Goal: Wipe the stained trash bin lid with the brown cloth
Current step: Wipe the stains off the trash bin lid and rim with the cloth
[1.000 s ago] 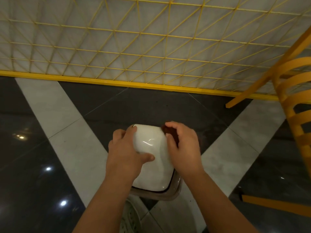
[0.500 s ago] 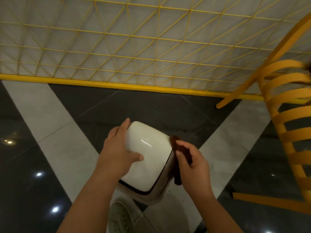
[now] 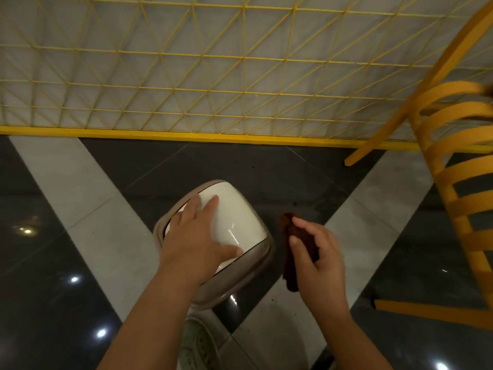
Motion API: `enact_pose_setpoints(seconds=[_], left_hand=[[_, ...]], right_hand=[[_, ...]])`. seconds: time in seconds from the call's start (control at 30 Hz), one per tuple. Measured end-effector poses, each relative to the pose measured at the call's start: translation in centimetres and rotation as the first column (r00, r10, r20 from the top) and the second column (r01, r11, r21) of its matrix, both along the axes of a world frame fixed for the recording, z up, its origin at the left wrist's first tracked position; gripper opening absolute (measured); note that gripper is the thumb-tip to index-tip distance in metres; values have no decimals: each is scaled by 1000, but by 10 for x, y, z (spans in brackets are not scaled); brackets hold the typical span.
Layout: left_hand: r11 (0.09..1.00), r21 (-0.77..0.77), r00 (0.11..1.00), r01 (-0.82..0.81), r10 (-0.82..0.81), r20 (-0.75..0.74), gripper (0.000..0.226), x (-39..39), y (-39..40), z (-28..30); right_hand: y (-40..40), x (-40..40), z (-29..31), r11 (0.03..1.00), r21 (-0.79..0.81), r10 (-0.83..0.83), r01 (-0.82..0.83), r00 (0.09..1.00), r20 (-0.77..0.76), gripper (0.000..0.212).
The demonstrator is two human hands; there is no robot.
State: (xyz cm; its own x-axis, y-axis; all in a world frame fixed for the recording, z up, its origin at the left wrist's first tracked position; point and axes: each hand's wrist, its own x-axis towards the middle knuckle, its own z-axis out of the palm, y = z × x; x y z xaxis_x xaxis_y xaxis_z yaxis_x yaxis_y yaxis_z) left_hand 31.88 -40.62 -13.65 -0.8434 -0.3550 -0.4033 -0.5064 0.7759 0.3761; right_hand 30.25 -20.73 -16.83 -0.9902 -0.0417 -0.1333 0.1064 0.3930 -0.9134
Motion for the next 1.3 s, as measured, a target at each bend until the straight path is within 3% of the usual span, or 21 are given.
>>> enact_pose_setpoints(seconds=[0.13, 0.27, 0.5, 0.57, 0.67, 0.8, 0.9, 0.97, 1.07, 1.13, 1.2, 1.3], left_hand=[[999, 31, 1000, 14, -14, 9, 105, 0, -4, 0], [996, 69, 998, 59, -61, 29, 107, 6, -11, -1], [991, 123, 999, 53, -52, -16, 107, 8, -11, -6], [991, 115, 998, 63, -62, -7, 108, 6, -11, -5], [994, 89, 997, 69, -73, 40, 110, 4, -11, -6], [994, 103, 999, 35, -38, 32, 113, 4, -8, -6], [990, 136, 999, 18, -22, 29, 111, 3, -7, -3], [989, 149, 999, 24, -28, 22, 110, 3, -8, -2], [987, 163, 1000, 9, -12, 18, 109, 4, -6, 1], [988, 153, 1000, 15, -18, 21, 109, 2, -6, 1], [987, 157, 999, 13, -19, 32, 110, 1, -7, 1], [984, 180, 999, -4, -2, 33, 110, 1, -8, 2]], right_hand=[[-17, 3, -1, 979, -26, 200, -200, 980, 3, 48], [-16, 23, -14, 946, 73, 319, -316, 947, -36, 45], [-57, -33, -15, 912, 50, 410, -408, 897, -168, 33], [-77, -58, -15, 925, -31, 373, -378, 921, -112, 29], [-85, -78, -23, 950, -146, 297, -276, 944, 145, 29], [-54, -51, -37, 980, -70, 201, -189, 928, 313, 24], [-30, -9, -34, 993, -85, 105, -82, 939, 328, 27], [-28, 7, -23, 989, -127, 99, -70, 966, 240, 30], [-45, -9, -7, 959, -140, 255, -248, 966, 38, 32], [-65, -33, -5, 935, -78, 347, -347, 938, -11, 32], [-81, -58, -10, 946, -117, 307, -301, 951, 30, 30], [-83, -76, -25, 964, -216, 206, -155, 948, 243, 27]])
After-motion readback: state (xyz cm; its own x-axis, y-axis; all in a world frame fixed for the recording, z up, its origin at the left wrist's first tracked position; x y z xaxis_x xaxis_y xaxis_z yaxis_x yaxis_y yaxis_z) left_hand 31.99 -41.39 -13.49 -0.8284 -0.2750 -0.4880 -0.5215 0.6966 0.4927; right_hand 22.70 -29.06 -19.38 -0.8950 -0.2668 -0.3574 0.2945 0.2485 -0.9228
